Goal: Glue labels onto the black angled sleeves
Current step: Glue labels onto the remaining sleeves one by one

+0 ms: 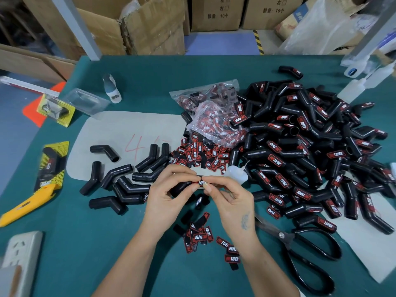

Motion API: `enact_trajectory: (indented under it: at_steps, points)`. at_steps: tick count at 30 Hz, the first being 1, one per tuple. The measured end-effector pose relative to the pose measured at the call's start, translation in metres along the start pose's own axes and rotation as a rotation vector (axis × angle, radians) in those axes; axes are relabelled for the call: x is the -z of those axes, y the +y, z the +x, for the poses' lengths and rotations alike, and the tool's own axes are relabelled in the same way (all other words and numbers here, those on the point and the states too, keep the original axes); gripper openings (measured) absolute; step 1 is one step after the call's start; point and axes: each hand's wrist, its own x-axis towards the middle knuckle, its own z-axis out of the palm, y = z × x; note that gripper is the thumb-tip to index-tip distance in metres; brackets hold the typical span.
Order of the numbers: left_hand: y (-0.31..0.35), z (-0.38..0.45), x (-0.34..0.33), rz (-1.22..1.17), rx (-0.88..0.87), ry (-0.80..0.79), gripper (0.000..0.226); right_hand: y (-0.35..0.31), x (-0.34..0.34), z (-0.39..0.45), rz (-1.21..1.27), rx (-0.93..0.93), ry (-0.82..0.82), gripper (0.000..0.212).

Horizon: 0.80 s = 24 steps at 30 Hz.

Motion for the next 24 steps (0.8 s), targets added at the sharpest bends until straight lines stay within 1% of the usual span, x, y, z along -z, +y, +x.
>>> enact_trajectory:
  at_steps: [3,8,15,20,24]
  points:
    - [-0.0003,0.0001,0.0001,0.000,0.004,-0.007,0.014,-0.0006,0.0000,-0.0005,0.015,-0.009,-0.007,0.024]
    - [-0.0014,0.0007,0.0000,0.000,0.005,-0.014,0.014,-0.0010,0.0004,-0.0008,0.014,-0.024,-0.010,0.028]
    - [-0.0001,0.0015,0.0004,-0.001,0.002,-0.011,0.016,-0.0027,0.0010,0.0006,0.020,-0.029,-0.010,0.028]
    - [0.0015,0.0017,0.0013,-0.010,0.020,-0.016,0.016,-0.0021,0.0013,0.0009,0.023,-0.027,-0.015,0.024]
    - [0.0007,0.0014,0.0027,0.001,0.029,-0.021,0.013,-0.0008,0.0028,0.0010,0.008,-0.049,-0.022,0.022]
